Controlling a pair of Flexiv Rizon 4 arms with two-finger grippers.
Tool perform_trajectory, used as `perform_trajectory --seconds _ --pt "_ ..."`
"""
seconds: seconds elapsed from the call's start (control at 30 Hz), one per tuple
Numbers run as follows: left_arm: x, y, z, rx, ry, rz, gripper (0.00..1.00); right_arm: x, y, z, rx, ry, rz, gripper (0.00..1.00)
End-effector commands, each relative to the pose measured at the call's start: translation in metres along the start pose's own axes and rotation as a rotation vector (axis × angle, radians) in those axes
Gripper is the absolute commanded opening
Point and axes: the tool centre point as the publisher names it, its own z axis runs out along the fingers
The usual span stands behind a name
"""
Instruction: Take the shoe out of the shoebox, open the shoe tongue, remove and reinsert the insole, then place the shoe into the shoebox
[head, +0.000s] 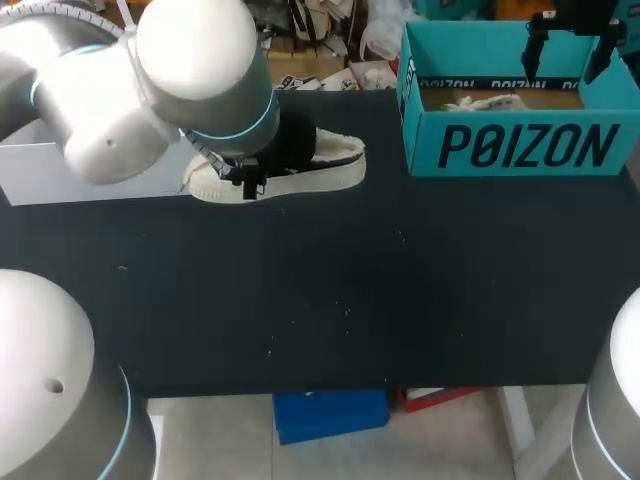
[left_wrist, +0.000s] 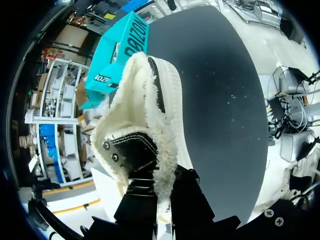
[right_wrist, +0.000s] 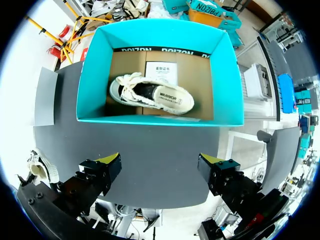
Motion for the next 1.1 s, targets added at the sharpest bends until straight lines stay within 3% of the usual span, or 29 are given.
perform_trajectory --seconds 0.03,0.57,1.1 --pt "0.006 0.002 0.019 0.042 -0.043 0.003 0.00 0.000 0.000 0.000 0.001 0.000 0.000 1.00" --pt "0.018 -0.010 0.064 0.047 0.024 0.058 0.00 0.000 0.000 0.000 0.001 0.000 0.000 1.00" --pt "0.045 -0.026 0.104 0.022 0.096 0.069 0.00 0.000 0.000 0.000 0.001 0.000 0.000 1.00"
